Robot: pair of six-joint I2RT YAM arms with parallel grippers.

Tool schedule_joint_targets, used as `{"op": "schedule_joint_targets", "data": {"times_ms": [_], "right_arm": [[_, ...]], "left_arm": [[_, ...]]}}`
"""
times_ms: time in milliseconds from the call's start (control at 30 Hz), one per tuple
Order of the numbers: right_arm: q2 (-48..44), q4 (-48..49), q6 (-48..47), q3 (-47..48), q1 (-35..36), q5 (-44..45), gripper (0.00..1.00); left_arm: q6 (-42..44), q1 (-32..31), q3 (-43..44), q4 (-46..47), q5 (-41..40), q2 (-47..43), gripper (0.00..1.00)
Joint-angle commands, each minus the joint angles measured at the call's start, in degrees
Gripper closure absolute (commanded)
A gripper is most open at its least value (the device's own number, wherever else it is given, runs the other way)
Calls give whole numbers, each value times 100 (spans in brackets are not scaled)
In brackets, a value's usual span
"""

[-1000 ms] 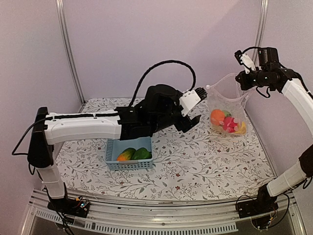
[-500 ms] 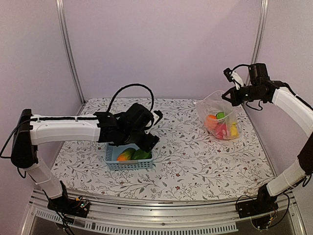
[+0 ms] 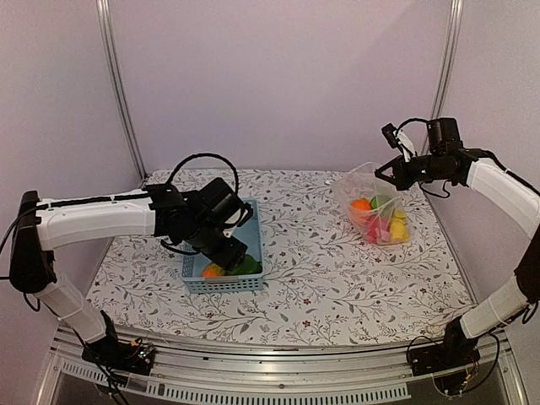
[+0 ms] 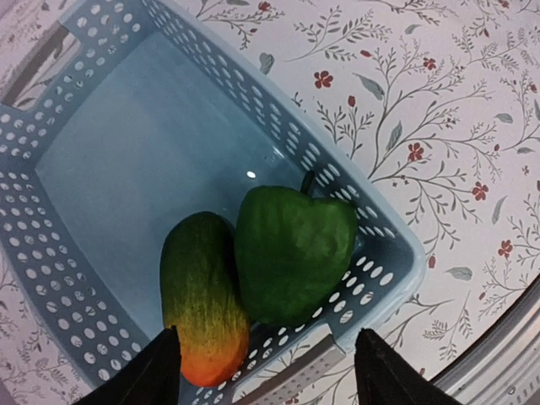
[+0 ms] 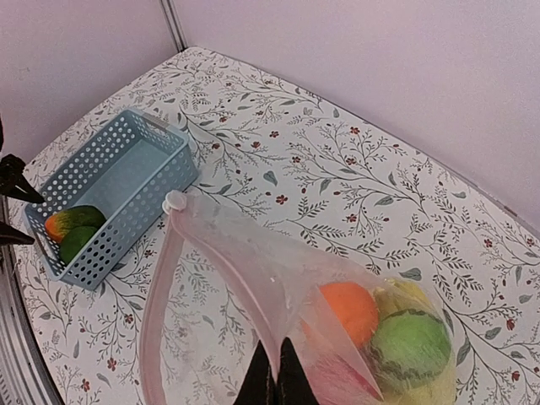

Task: Place the food in the zip-top bag and seal the zipper
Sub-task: Pick up the fake fruit from the bin.

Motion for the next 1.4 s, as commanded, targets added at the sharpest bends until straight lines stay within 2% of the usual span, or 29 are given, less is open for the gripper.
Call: {"op": "schedule_joint_targets", "data": {"times_ms": [0,333,567,833,1067,1233,1367], "right_arm": [[-278,221,-56,-118,10,-150,100],[-612,300,-170,-441,11,-262,100],[-645,304,-206,-508,9,-297,100],[-599,324,-157,-523,9,-337,100],[-632,338,-144,-543,17,-282,100],[-595,339,-144,-561,12,-299,100],[-576,344,-144,-561,15,-281,100]], "left_arm": [[-150,370,-59,-548,631,-26,36],[-14,793,268,-928,987,517,38],[146,880,395,-1189,825,874,31],[840,1193,366,-962,957,1120,30],[1185,1304,420,-811,1331,1476,36],[1207,1304,409,-764,1591,1704,34],[1204,1316,420,-766,1511,1734,44]]}}
